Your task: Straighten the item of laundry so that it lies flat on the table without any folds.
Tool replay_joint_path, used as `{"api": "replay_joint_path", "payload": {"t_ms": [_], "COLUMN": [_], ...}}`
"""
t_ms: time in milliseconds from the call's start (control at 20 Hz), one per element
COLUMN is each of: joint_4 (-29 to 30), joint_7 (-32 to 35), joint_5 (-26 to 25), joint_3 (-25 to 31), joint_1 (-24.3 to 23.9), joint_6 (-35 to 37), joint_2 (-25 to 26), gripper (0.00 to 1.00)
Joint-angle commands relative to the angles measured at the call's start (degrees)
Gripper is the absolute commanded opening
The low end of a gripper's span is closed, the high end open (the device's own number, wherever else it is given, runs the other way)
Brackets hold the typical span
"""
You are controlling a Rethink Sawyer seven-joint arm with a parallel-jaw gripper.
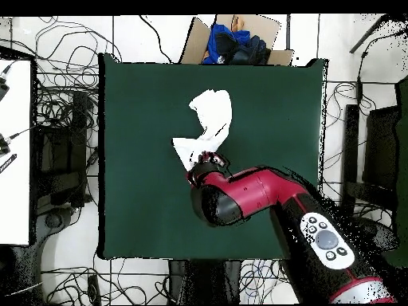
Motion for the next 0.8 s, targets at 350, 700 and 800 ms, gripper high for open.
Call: {"api": "replay_joint_path", "payload": {"t_ms": [350,700,800], "joint_4": [-2.8,-5.9,-6.4], "joint_7": [3.3,4.0,4.1], "joint_5": [-3.3,-5.1,-5.5], "joint_3": [-2.7,-5.6,-6.5], "joint_1": [6.9,9.1,9.6], "joint_6": [4.3,3.4,3.4], "joint_2": [3.2,6.6,6.7], "gripper": [0.0,0.0,0.0]}}
